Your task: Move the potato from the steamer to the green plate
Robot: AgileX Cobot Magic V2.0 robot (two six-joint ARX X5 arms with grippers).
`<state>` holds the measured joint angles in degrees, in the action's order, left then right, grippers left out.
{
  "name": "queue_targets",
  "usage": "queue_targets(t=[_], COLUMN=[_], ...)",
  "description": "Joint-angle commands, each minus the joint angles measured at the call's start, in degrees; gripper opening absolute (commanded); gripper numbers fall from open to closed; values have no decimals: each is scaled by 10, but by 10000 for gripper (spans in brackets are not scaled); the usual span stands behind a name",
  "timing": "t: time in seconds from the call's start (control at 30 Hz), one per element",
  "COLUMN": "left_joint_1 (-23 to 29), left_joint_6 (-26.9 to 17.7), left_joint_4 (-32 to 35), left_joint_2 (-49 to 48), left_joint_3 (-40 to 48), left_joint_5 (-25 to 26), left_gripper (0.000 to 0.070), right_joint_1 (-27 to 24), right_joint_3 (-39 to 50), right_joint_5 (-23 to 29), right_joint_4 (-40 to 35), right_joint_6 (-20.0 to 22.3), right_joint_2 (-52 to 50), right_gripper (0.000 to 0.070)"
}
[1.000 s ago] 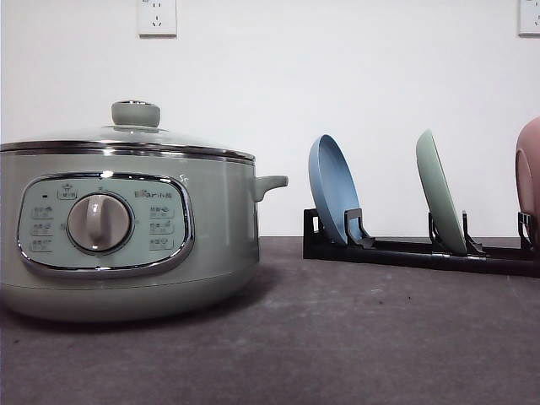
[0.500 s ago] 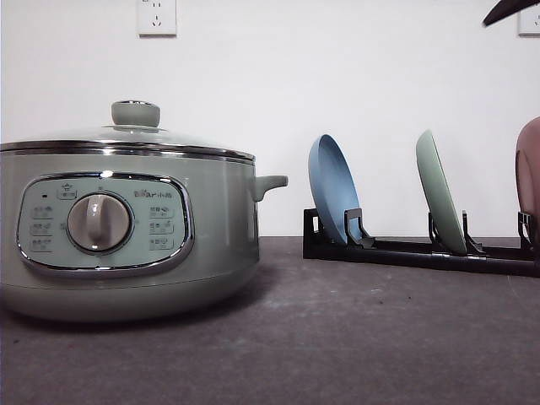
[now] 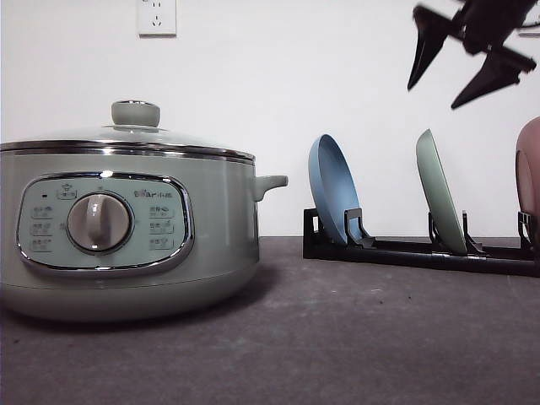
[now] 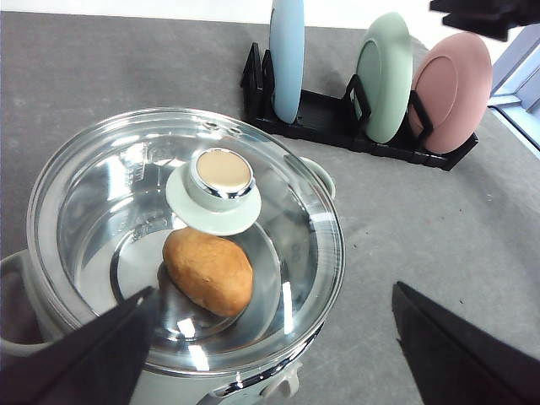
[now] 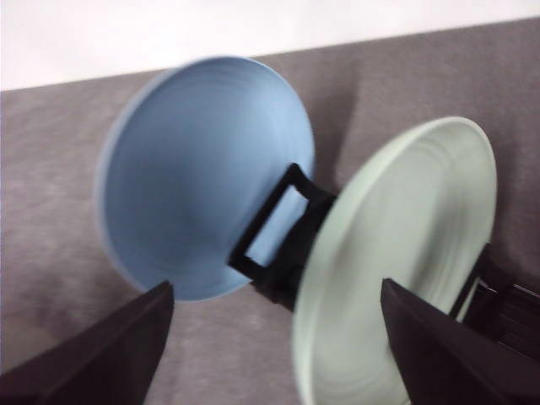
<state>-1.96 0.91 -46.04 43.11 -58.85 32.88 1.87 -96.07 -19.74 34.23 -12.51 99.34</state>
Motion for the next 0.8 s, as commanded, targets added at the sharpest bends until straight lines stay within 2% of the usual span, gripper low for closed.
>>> queue_targets(t=[0.0,0.27,0.4,0.53,0.67,0.77], left_joint_1=[0,0,0,0,0,0], left_joint_6=[-2,-2,-2,-2,-2,-2], left_joint_4=[6,5,5,2,2,2], left_joint_2=[3,3,3,3,3,3], left_joint_3=[-13,-13,-13,-13,-13,-13], left_joint_5=[2,1,2,2,2,2], left_gripper=[560,560,560,560,560,560], right_joint_1=[2,3,3,4,4,4], right_joint_3=[-15,-15,-15,-15,-15,-15], right_joint_5=[6,7,7,7,6,3], right_joint_4=[-9,-28,-29,-30,-31,-31], right_joint_6=[-6,-6,-6,-6,-5,-5], right_joint_2=[21,67,83,90,90,90], right_gripper=[488,472,422,332,164,120])
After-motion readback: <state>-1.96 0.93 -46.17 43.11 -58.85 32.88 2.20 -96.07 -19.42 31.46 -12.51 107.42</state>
